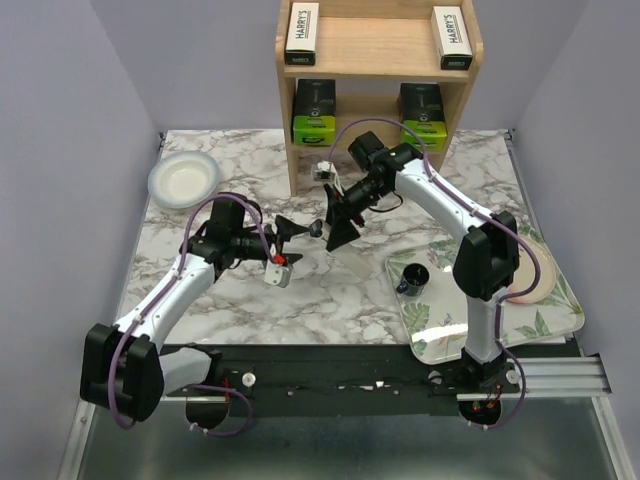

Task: Place and organize the shaving razors onto the shelf

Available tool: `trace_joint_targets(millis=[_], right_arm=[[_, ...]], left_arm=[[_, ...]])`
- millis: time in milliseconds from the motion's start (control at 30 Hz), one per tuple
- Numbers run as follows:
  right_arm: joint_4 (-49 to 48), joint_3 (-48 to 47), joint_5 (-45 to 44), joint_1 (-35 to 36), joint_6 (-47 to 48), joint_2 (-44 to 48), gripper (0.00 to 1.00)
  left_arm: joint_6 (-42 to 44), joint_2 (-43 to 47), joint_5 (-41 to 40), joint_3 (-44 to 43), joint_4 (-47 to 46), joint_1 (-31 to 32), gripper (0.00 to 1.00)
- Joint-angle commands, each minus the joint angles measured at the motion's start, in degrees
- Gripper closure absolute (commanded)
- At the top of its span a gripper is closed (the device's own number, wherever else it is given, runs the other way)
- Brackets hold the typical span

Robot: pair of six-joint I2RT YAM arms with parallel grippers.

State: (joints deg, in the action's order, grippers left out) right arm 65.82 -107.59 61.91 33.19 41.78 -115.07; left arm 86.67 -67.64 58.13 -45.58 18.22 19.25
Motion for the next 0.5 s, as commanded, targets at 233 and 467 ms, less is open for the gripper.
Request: trace_joint_targets(millis=[233, 467], right_arm=[[2.8, 1.3, -0.7, 2.3, 0.4, -0.3, 0.41], [4.0, -1.1, -1.4, 3.9, 2.4, -1.0, 0.41]], left_arm=[[4.3, 7.6, 4.0, -0.7, -1.7, -5.1, 0.23], [19.7, 3.1, 9.8, -4.3, 14.1, -3.5, 0.19]])
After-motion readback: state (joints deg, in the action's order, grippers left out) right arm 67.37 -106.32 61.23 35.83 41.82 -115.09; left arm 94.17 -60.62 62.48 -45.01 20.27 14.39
